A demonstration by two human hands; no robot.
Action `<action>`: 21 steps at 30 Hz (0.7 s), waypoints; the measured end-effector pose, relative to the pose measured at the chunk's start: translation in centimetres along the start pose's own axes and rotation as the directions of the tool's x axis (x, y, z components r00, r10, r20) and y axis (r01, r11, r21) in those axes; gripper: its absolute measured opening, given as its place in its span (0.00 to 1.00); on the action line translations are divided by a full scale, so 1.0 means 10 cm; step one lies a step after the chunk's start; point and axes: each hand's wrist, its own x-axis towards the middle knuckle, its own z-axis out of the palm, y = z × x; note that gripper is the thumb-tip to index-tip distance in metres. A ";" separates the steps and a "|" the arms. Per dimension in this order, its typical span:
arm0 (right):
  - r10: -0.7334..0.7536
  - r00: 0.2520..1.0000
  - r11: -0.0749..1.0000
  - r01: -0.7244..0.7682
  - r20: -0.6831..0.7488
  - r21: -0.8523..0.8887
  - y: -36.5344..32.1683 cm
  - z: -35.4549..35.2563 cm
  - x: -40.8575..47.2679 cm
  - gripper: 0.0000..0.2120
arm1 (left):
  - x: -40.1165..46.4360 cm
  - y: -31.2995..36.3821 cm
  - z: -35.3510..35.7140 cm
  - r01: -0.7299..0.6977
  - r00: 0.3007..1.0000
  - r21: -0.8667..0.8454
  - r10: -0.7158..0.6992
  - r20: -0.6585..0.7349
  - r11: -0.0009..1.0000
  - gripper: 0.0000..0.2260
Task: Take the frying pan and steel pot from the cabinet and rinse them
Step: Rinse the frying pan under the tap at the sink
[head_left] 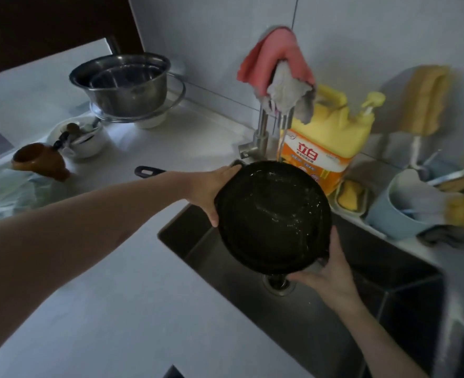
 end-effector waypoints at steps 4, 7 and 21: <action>-0.063 0.994 0.987 0.048 -0.093 -0.155 -0.07 -0.21 0.09 0.69 | -0.07 0.14 0.20 0.068 0.984 -0.035 -0.073 -0.165 0.997 0.64; -0.122 0.981 0.959 0.078 -0.150 -0.271 -0.07 -0.41 0.03 0.70 | -0.04 0.29 0.41 0.086 0.955 0.015 -0.078 -0.285 0.996 0.64; -0.402 0.849 0.788 0.130 -0.344 -0.601 -0.26 -1.07 -0.26 0.55 | 0.11 0.77 0.65 -0.113 0.519 0.349 0.354 -0.778 0.930 0.53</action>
